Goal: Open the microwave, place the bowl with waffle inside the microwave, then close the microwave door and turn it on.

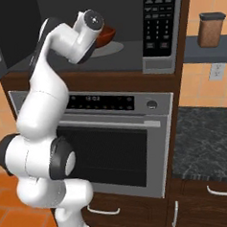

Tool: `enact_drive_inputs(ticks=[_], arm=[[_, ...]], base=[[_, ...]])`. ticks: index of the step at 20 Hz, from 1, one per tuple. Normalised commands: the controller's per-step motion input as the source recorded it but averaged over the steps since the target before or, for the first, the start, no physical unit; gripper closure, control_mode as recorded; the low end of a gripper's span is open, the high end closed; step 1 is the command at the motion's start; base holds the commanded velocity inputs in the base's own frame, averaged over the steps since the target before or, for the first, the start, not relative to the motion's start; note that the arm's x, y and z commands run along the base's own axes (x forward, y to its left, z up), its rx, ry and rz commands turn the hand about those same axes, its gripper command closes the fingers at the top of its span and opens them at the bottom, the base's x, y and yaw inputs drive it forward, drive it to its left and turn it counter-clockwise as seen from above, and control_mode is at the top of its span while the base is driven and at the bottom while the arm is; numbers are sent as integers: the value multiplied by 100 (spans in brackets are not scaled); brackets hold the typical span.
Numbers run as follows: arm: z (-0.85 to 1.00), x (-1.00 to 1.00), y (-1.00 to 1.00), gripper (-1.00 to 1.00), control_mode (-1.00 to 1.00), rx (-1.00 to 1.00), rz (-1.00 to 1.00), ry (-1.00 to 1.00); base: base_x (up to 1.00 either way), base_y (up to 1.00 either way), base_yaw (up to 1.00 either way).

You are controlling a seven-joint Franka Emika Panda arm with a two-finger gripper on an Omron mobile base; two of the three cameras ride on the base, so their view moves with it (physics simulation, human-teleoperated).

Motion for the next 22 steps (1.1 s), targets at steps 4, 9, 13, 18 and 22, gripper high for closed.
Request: enact_drive_inputs(ticks=[4, 9, 13, 18, 22], arm=[[21, -88, 0, -100, -100, 0, -17, 0], [3, -90, 11, -100, -100, 10, -40, 1], [0, -75, 0, -100, -100, 27, -44, 0], [0, -68, 0, -100, -100, 29, -43, 0], [0, -42, 0, -100, -100, 25, -34, 0]], base=[[0, 0, 0], [0, 0, 0], [0, 0, 0], [0, 0, 0], [0, 0, 0]])
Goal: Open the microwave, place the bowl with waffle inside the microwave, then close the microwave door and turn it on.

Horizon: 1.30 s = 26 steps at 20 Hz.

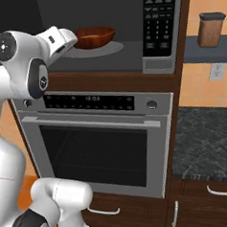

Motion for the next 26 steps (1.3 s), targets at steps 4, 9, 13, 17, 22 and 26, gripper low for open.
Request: enact_drive_inputs(ticks=[4, 9, 13, 17, 22, 26], arm=[[-5, -5, 0, -100, -100, 21, -22, -2], [-24, -1, -1, -100, -100, 16, -8, -13], [-34, -4, 0, -100, -100, 14, 0, -21], [-15, -19, 0, -100, -100, 16, 0, -16], [-12, -48, 2, -100, -100, 12, -4, -6], [-3, -52, 8, -100, -100, 12, -8, -9]], base=[[0, 0, 0], [0, 0, 0], [0, 0, 0], [0, 0, 0], [0, 0, 0], [0, 0, 0]])
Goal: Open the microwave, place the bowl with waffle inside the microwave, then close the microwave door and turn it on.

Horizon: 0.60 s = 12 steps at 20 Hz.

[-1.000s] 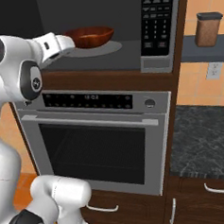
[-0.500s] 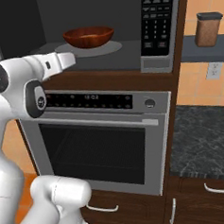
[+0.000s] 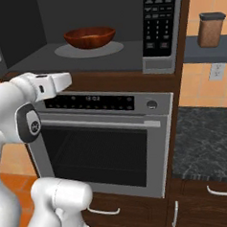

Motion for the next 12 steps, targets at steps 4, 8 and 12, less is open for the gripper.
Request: enact_drive_inputs(ticks=[4, 8, 12], arm=[[-21, -16, 4, -100, -100, 13, -4, -17], [-37, 0, 15, -100, -100, 8, -1, -17], [-18, -2, 44, -100, -100, 4, -6, -11]], base=[[0, 0, 0], [0, 0, 0], [0, 0, 0]])
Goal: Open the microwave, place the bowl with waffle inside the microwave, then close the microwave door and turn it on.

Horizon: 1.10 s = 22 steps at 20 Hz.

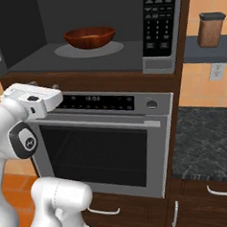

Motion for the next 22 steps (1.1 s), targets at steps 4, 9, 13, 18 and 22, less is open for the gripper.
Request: enact_drive_inputs(ticks=[4, 9, 13, 18, 22], arm=[[-14, -3, 50, -100, -100, 2, -7, -10], [-38, 0, 26, -100, -100, 0, -3, -5], [-44, -2, 8, -100, -100, 0, 0, -1], [-55, 1, 4, -100, -100, 0, 0, -13], [-51, 37, 2, -100, -100, 0, 3, -21]], base=[[0, 0, 0], [0, 0, 0], [0, 0, 0], [0, 0, 0], [0, 0, 0]])
